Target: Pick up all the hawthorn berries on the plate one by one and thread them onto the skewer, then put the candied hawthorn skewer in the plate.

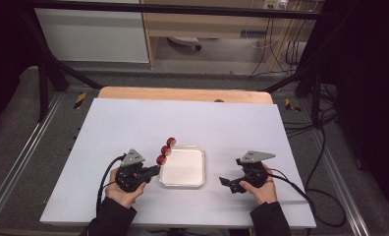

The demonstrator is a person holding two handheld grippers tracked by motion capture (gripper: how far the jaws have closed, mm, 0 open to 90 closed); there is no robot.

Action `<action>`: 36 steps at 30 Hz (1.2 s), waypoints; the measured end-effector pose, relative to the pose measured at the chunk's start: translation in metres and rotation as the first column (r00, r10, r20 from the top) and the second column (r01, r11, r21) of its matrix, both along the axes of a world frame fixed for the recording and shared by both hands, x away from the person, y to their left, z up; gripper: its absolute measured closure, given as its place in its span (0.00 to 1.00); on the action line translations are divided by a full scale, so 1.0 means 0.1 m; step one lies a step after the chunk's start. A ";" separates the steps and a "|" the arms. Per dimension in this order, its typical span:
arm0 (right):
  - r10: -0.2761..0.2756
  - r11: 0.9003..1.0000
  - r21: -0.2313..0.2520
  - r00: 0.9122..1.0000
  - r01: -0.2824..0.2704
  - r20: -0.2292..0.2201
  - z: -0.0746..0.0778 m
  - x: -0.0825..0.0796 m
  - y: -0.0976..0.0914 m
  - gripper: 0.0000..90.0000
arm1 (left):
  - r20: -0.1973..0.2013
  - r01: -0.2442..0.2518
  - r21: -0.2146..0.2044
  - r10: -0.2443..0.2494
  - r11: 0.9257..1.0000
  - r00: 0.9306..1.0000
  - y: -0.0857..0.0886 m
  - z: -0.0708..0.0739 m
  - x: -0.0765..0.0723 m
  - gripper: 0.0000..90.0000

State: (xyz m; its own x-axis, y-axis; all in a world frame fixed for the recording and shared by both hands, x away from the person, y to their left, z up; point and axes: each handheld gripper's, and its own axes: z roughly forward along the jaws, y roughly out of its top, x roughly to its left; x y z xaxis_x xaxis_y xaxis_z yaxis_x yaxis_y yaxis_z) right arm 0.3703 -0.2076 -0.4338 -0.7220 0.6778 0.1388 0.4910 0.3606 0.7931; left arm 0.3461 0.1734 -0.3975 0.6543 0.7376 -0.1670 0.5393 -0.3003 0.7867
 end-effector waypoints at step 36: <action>-0.047 0.999 -0.028 0.999 0.047 -0.005 -0.16 -0.18 -0.35 0.01 | -0.142 0.038 0.162 -0.015 0.986 0.990 -0.57 -0.19 0.52 0.98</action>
State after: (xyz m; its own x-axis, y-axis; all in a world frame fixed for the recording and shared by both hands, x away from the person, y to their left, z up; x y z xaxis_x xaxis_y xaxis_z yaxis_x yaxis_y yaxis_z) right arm 0.3527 -0.2425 -0.4499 -0.6883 0.7147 0.1238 0.5127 0.3586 0.7801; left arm 0.3979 0.1160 -0.4169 0.6530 0.7450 -0.1364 0.6305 -0.4349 0.6429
